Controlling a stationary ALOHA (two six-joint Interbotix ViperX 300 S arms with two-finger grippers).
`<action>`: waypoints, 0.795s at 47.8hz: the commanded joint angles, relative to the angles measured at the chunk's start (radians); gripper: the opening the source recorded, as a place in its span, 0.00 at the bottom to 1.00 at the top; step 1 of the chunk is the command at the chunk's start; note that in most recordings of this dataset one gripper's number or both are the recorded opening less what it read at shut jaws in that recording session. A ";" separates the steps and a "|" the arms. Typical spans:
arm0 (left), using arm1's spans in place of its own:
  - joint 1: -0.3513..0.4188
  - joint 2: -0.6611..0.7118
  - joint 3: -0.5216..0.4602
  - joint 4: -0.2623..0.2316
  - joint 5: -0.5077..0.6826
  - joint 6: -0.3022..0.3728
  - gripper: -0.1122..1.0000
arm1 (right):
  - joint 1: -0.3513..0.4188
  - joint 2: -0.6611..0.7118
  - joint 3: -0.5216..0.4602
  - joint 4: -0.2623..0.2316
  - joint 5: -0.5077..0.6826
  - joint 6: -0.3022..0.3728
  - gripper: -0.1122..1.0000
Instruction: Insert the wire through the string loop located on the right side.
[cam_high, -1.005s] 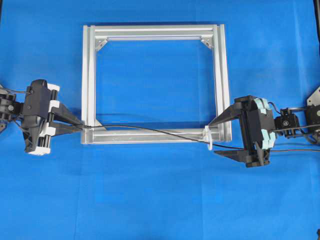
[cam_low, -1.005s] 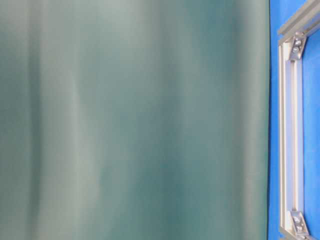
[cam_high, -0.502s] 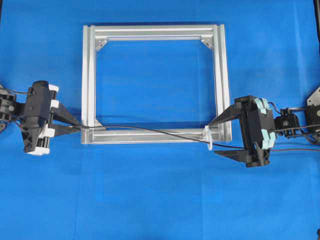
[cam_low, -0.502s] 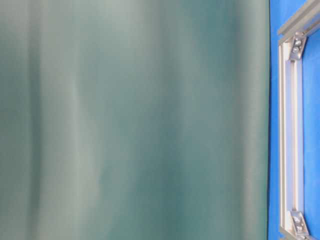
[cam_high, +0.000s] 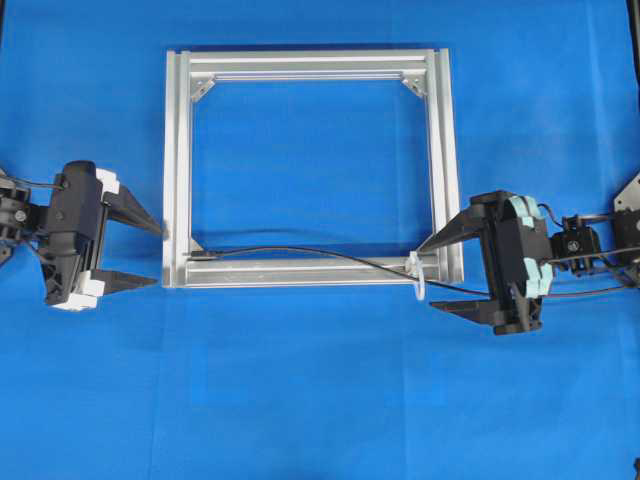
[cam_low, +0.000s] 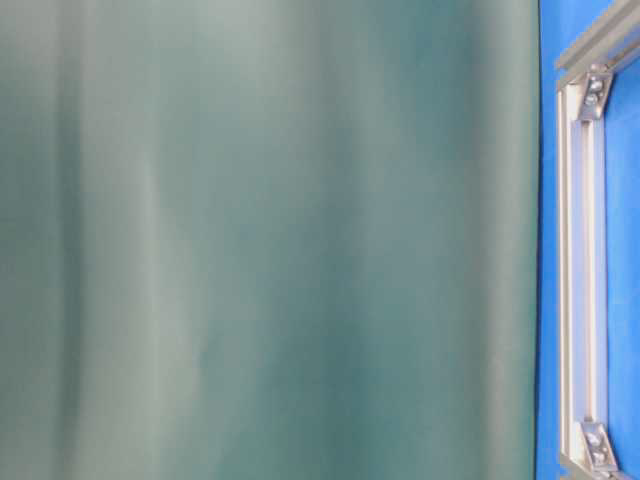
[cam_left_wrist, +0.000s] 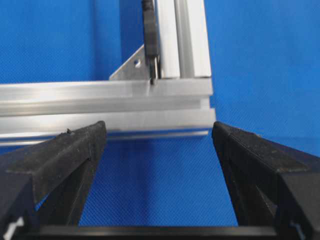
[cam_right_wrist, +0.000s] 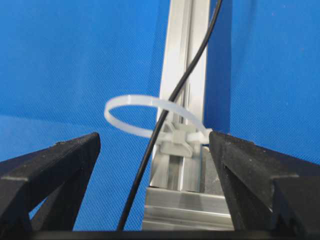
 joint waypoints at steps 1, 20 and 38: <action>-0.002 -0.044 -0.021 0.003 0.023 0.000 0.84 | 0.000 -0.054 -0.025 -0.002 0.037 -0.003 0.97; 0.012 -0.239 -0.058 0.003 0.178 0.002 0.84 | -0.008 -0.238 -0.060 -0.002 0.202 -0.060 0.97; 0.021 -0.276 -0.060 0.003 0.199 0.000 0.84 | -0.014 -0.256 -0.061 -0.002 0.224 -0.060 0.97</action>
